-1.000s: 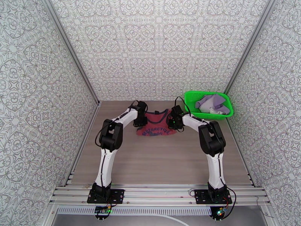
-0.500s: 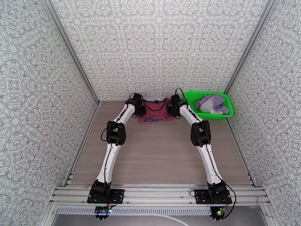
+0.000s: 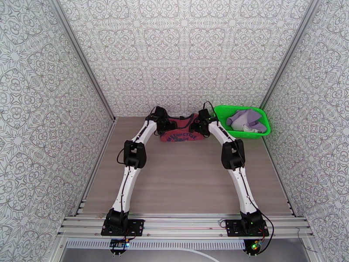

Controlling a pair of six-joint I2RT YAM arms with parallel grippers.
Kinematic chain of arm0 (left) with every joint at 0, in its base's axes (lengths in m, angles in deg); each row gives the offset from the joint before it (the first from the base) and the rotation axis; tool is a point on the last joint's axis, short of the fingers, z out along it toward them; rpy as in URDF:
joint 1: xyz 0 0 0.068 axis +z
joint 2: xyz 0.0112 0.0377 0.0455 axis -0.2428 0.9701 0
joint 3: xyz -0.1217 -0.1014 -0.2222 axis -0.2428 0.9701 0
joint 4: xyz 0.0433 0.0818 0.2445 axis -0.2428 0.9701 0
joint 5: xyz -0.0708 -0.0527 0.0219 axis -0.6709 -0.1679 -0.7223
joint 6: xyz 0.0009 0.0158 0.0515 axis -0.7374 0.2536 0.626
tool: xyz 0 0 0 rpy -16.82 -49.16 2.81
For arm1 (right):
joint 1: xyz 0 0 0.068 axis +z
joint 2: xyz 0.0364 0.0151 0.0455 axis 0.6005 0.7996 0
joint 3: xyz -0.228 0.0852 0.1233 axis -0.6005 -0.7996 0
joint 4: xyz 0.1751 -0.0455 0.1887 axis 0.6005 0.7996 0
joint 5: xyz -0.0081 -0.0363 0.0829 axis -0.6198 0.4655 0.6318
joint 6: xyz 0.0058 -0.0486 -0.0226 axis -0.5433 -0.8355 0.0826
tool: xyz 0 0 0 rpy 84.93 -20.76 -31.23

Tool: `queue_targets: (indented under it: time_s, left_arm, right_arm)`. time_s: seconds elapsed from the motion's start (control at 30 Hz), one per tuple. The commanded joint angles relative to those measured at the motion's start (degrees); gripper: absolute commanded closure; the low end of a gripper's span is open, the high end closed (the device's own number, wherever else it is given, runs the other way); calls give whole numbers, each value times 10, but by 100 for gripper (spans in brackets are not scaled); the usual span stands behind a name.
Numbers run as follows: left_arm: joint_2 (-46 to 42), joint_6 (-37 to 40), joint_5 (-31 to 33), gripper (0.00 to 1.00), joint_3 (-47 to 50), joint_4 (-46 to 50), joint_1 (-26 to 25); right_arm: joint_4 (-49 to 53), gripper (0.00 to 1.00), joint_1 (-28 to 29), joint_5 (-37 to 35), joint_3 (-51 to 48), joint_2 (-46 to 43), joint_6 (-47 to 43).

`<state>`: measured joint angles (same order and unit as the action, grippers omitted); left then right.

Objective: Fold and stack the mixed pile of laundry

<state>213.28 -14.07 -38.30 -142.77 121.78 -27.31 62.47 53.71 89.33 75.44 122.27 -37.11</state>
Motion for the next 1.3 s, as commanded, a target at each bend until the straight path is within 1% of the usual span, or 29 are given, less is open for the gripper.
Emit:
queue_targets:
  time_s: [0.0, 0.2, 0.27, 0.33, 0.4, 0.53, 0.57, 0.6, 0.7, 0.77, 0.87, 0.97, 1.1, 1.2, 1.27]
  left_arm:
    - [-51, 29, 66, 1, 10, -14, 37]
    - [-166, 43, 124, 1, 34, -16, 56]
    - [-221, 49, 135, 0, 69, -29, 58]
    - [-278, 53, 137, 1, 123, -56, 58]
    - [-349, 58, 139, 1, 194, -92, 55]
    - [-448, 60, 145, 0, 317, -142, 55]
    - [-465, 60, 142, 0, 336, -143, 56]
    - [-476, 61, 136, 1, 348, -136, 58]
    - [-493, 72, 116, 1, 358, -94, 58]
    - [-517, 83, 100, 1, 381, -85, 54]
    - [-580, 94, 99, 1, 460, -109, 42]
    - [-641, 91, 96, 1, 537, -131, 38]
    - [-693, 87, 102, 0, 596, -128, 38]
    - [-710, 91, 111, 1, 616, -114, 38]
    - [-717, 93, 117, 1, 623, -103, 37]
  right_arm:
    - [21, 1, -24, -21, -7, -58, -15]
    - [28, 1, -32, -26, -27, -170, -58]
    - [31, 1, -37, -42, -45, -217, -72]
    - [40, 1, -52, -51, -53, -252, -77]
    - [40, 1, -76, -26, -66, -284, -76]
    - [20, 1, -122, 50, -105, -322, -64]
    - [19, 1, -129, 57, -111, -327, -64]
    - [25, 1, -134, 49, -112, -329, -69]
    - [42, 1, -161, 12, -104, -320, -90]
    - [49, 1, -186, -13, -89, -301, -103]
    - [75, 1, -229, -42, -37, -242, -114]
    - [89, 1, -260, -46, 13, -176, -119]
    - [96, 1, -270, -54, 84, -98, -135]
    - [96, 1, -270, -62, 133, -47, -141]
    - [92, 1, -270, -68, 148, -23, -141]
